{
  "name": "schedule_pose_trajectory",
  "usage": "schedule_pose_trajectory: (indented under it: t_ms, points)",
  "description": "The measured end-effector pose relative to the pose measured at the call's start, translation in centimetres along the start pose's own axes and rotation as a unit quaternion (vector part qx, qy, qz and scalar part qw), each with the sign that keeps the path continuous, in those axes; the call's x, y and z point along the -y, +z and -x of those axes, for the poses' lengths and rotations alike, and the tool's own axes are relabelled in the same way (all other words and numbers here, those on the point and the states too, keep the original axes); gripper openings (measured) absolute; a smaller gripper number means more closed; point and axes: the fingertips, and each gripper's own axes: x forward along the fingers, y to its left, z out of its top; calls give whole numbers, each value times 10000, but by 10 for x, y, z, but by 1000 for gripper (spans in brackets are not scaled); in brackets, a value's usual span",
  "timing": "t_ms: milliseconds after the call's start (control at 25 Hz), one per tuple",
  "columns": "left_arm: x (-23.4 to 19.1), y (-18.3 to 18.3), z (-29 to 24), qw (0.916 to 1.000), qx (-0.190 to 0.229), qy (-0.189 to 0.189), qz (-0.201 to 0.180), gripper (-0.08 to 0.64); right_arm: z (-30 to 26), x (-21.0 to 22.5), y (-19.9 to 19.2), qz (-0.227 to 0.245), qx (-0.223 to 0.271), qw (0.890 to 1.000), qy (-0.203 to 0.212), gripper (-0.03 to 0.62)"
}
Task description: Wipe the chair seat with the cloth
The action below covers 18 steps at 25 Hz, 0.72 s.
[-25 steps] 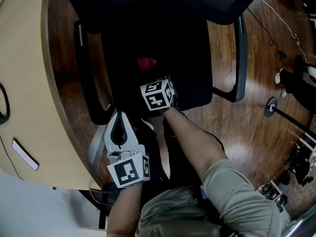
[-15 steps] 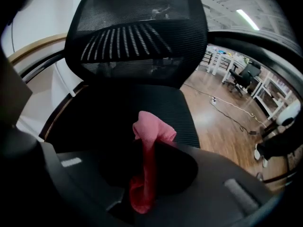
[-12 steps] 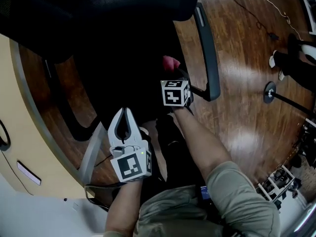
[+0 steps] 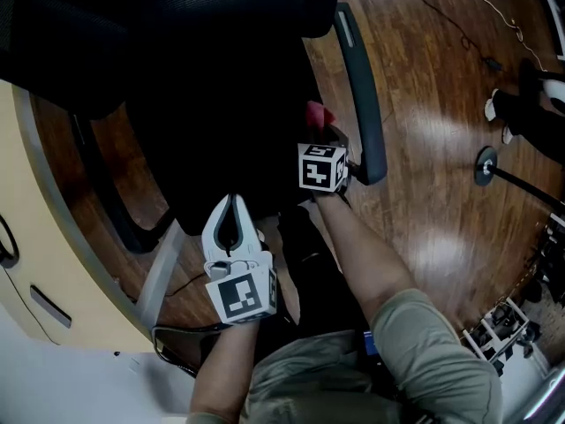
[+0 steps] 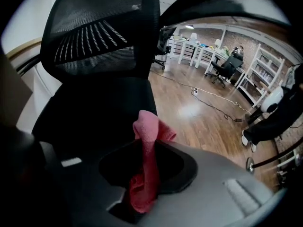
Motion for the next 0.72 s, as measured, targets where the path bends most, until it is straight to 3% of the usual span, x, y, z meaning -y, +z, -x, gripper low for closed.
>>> schedule_pose_trajectory:
  t_ms: [160, 320, 560, 720]
  points:
    - [-21, -4, 15, 9998, 40, 173, 98, 6, 15, -30, 9, 178, 291, 9991, 256, 78]
    - [-56, -12, 40, 9986, 78, 449, 261, 6, 42, -105, 13, 679, 612, 9916, 917, 78]
    - [-124, -37, 88, 9940, 52, 964, 522, 6, 85, -248, -16, 1577, 728, 9609, 2155, 78]
    - [-168, -58, 117, 9898, 19, 1247, 691, 6, 103, -323, -46, 1921, 535, 9420, 2700, 78]
